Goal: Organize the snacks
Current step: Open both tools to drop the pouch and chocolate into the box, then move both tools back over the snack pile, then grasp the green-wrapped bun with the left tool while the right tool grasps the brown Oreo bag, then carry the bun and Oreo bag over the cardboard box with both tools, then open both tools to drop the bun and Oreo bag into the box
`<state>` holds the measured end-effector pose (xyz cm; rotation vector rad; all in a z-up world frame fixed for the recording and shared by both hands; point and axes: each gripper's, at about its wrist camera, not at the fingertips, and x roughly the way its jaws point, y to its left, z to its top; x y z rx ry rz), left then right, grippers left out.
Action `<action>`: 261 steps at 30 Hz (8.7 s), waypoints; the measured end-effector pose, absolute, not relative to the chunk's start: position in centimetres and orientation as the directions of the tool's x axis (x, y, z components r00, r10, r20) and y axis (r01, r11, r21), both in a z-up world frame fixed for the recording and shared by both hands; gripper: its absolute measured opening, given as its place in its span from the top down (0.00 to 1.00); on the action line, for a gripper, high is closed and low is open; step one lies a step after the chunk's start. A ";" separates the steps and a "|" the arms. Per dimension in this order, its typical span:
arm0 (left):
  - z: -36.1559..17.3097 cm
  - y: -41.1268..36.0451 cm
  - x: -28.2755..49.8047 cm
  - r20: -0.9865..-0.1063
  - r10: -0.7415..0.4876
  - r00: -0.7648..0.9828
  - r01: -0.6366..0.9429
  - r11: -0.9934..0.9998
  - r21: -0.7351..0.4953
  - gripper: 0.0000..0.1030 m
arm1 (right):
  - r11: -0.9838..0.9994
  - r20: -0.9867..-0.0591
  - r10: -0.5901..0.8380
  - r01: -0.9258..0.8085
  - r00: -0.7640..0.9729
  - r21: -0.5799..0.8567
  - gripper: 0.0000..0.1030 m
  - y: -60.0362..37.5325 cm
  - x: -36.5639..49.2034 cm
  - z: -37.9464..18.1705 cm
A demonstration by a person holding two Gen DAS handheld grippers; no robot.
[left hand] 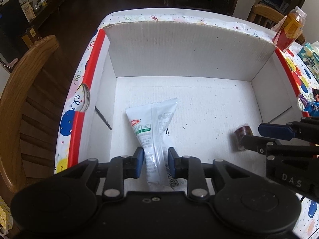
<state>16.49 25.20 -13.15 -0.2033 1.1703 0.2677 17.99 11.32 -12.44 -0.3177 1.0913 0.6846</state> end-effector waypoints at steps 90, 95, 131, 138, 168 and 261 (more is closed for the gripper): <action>-11.8 -9.1 23.0 -0.753 -0.146 0.642 0.116 0.989 -0.092 0.03 | 0.981 -0.788 0.196 -0.106 0.584 0.165 0.19 -31.7 22.0 -10.4; -13.3 -9.6 24.3 -0.776 -0.140 0.616 0.113 0.990 -0.088 0.10 | 0.977 -0.807 0.212 -0.090 0.551 0.196 0.19 -31.5 23.6 -11.8; -17.1 -9.6 27.4 -0.841 -0.138 0.523 0.103 0.990 -0.098 0.69 | 0.949 -0.844 0.285 -0.007 0.455 0.316 0.67 -30.7 25.7 -14.5; -16.2 -9.0 26.0 -0.836 -0.156 0.526 0.099 0.988 -0.122 0.69 | 0.953 -0.839 0.277 -0.025 0.469 0.302 0.68 -30.3 24.1 -13.4; -7.5 -2.5 17.6 -0.773 -0.185 0.607 0.072 0.981 -0.179 0.69 | 0.935 -0.793 0.351 -0.230 0.497 0.270 0.67 -21.0 17.1 -4.6; -12.6 25.5 18.8 -0.850 0.156 0.503 -0.292 0.956 0.002 0.67 | 0.758 -0.863 0.406 -0.639 0.299 0.135 0.65 13.5 21.5 -12.0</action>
